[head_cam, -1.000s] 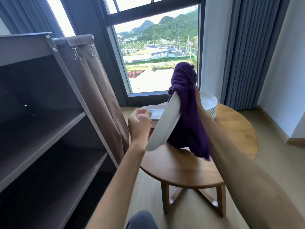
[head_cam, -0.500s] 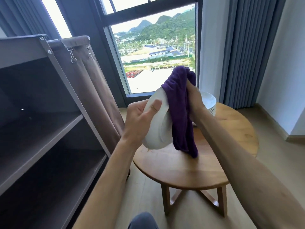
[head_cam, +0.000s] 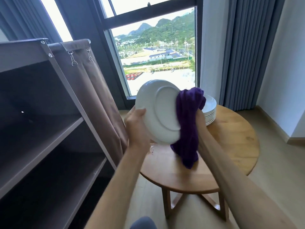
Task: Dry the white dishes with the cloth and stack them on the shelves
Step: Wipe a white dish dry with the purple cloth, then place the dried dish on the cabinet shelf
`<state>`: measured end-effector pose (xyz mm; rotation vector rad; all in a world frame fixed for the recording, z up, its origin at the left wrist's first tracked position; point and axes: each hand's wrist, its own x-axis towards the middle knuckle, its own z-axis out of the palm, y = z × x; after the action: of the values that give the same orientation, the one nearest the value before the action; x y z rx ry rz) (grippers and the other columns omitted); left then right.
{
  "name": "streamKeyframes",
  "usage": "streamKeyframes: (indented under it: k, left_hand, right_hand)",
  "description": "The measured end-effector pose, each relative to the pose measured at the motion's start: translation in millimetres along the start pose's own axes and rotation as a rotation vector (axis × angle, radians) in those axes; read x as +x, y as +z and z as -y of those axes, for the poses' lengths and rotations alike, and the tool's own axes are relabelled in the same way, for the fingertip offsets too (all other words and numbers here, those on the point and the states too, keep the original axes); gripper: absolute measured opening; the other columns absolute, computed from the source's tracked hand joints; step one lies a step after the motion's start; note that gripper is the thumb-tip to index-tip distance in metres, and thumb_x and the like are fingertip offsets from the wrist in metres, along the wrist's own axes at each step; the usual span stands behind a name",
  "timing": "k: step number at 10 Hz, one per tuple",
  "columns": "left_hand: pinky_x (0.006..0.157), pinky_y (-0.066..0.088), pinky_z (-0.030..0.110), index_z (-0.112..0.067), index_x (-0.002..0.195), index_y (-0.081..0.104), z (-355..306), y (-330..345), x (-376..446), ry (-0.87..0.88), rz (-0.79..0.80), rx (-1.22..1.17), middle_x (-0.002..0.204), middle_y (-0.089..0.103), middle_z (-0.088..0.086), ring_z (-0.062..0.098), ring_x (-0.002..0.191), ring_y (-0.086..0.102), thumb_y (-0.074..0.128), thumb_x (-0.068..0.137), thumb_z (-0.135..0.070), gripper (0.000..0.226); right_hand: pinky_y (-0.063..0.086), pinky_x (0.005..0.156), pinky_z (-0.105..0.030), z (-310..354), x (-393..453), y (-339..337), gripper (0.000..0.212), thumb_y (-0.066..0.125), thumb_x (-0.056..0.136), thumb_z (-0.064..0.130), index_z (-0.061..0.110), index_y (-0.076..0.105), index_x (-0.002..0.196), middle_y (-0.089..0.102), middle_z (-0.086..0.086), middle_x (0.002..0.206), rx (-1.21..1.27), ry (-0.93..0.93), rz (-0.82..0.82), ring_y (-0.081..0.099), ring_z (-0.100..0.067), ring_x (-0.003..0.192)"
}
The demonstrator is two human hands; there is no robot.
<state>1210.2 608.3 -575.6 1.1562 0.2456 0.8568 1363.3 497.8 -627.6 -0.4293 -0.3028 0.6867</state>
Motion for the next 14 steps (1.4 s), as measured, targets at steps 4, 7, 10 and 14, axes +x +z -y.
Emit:
streamKeyframes:
  k: [4, 7, 10, 14]
  left_hand:
    - [0.072, 0.062, 0.039, -0.009, 0.09, 0.078, -33.0, -31.9, 45.3, -0.175, 0.251, 0.282, 0.087, 0.076, 0.012, 0.025, 0.072, 0.073, 0.084, 0.071, -0.027, 0.028]
    - [0.077, 0.063, 0.041, -0.028, 0.094, 0.07, 12.9, 30.9, 22.9, 0.126, -0.359, 0.036, 0.082, 0.076, -0.014, 0.011, 0.082, 0.073, 0.082, 0.083, -0.033, 0.016]
    - [0.049, 0.049, 0.044, -0.017, 0.074, 0.067, 26.7, 24.4, 8.5, 0.688, -0.117, 0.717, 0.062, 0.058, 0.004, 0.028, 0.059, 0.055, 0.076, 0.088, -0.037, 0.026]
    - [0.048, 0.034, 0.026, -0.013, 0.063, 0.06, 75.8, -6.1, 0.2, 0.981, 0.27, 1.534, 0.062, 0.062, 0.0, 0.028, 0.059, 0.062, 0.094, 0.068, -0.018, 0.035]
  right_hand:
    - [0.041, 0.048, -0.015, 25.0, 18.6, 60.6, 0.034, 0.071, 0.085, 0.032, 0.027, 0.059, 0.054, 0.053, 0.018, 0.051, -0.953, -0.357, -0.008, 0.047, 0.002, 0.049]
    - [0.037, 0.104, -0.036, -65.0, -0.4, 38.0, 0.02, 0.053, 0.101, 0.016, 0.034, 0.05, 0.093, 0.048, 0.007, 0.085, -0.055, -0.245, -0.142, 0.049, -0.014, 0.098]
    - [0.057, 0.066, -0.028, -51.1, -20.5, -19.2, 0.013, 0.077, 0.075, 0.026, 0.021, 0.07, 0.084, 0.074, 0.005, 0.079, -0.725, -0.27, -0.496, 0.068, -0.018, 0.079]
    - [0.052, 0.098, -0.046, -1.4, -9.6, -7.6, 0.033, 0.047, 0.097, 0.046, 0.023, 0.062, 0.116, 0.071, -0.011, 0.114, -0.629, -0.06, -0.443, 0.066, -0.027, 0.109]
